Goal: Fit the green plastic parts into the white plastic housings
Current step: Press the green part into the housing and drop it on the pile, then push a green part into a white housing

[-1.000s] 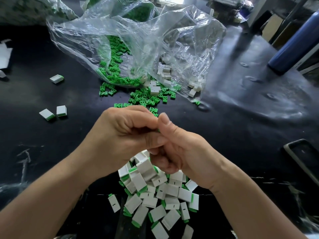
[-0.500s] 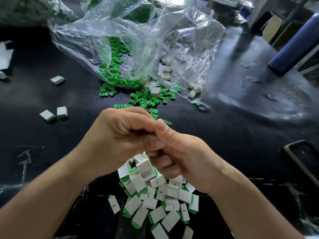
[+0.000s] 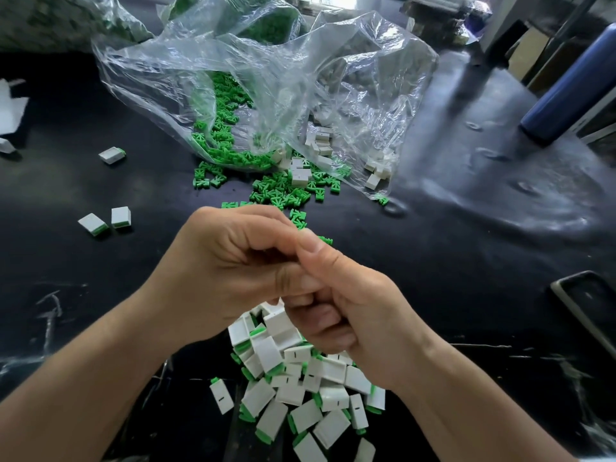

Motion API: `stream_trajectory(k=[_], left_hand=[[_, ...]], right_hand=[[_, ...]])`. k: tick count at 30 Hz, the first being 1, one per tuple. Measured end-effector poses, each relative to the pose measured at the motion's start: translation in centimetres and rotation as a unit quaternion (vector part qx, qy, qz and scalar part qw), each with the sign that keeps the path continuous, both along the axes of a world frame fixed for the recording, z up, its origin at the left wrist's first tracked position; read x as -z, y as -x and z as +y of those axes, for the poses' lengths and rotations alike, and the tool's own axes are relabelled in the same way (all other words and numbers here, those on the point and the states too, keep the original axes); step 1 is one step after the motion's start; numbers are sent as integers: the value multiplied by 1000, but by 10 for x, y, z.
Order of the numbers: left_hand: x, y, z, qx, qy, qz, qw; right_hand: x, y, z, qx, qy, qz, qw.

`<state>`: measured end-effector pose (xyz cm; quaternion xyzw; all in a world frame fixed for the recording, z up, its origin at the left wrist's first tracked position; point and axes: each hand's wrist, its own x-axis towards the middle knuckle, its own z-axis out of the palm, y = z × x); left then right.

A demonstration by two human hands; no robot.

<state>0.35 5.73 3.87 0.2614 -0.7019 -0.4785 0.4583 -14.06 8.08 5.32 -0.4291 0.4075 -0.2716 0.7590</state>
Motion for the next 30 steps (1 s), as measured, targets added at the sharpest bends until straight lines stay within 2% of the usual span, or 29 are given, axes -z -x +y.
stream_trajectory(k=[11, 19, 23, 27, 30], left_hand=[[1, 0, 0, 13, -47, 31, 998], [3, 2, -1, 1, -61, 18, 998], [3, 2, -3, -7, -135, 15, 991], [3, 4, -3, 7, -166, -9, 986], [3, 6, -1, -22, -175, -14, 984]], right_hand=[[2, -2, 1, 3, -10, -2, 1000], [8, 2, -5, -7, -7, -17, 1000], [13, 8, -13, -40, -40, -28, 998], [15, 13, -19, -64, -23, 21, 997], [17, 15, -21, -12, 68, 150, 986]])
